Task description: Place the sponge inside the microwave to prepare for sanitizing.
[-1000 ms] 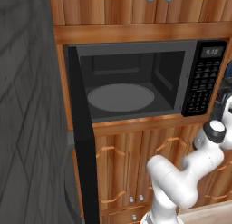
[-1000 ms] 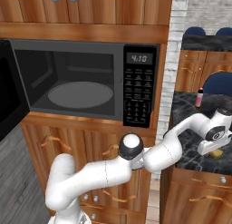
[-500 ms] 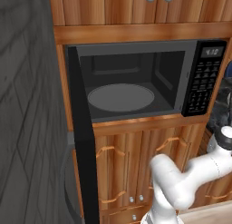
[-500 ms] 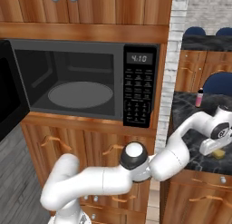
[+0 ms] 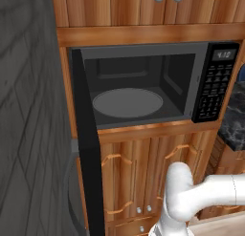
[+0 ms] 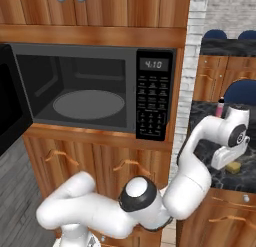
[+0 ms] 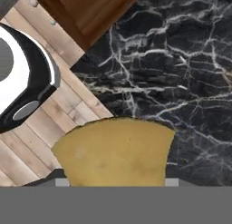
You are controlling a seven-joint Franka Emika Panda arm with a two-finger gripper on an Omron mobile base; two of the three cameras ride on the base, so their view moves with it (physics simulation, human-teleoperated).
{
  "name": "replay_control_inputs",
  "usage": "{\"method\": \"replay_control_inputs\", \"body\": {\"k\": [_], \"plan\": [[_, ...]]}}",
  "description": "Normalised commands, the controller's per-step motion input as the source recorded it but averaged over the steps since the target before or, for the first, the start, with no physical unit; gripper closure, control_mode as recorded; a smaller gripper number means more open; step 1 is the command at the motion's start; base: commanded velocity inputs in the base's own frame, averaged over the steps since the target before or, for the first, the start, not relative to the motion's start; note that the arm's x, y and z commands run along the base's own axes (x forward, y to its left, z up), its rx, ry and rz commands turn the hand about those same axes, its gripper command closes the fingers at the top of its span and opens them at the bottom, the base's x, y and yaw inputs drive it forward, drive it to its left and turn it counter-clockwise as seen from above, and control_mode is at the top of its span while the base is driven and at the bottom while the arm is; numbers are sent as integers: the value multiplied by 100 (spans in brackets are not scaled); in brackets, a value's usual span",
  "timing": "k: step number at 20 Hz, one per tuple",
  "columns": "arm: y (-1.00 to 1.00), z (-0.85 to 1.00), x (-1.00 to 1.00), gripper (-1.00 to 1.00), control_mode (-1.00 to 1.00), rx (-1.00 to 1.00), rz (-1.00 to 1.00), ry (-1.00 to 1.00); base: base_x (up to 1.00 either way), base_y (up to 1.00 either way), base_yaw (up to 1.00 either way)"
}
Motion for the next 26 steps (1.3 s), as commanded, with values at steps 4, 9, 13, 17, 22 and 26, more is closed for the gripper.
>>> {"method": "replay_control_inputs", "body": {"k": [4,9,13,17,22,26], "plan": [[93,41,-100,100,-100,-16,12,-29,0,0,0],[82,49,-98,100,-100,-19,2,-34,0,0,0],[84,67,-62,100,-100,-12,-1,-18,0,0,0],[91,51,-46,100,-100,-1,0,-5,0,0,0],[95,60,-29,100,-100,0,7,-2,0,0,0],[100,37,-17,100,-100,0,12,0,0,0,0]]}}
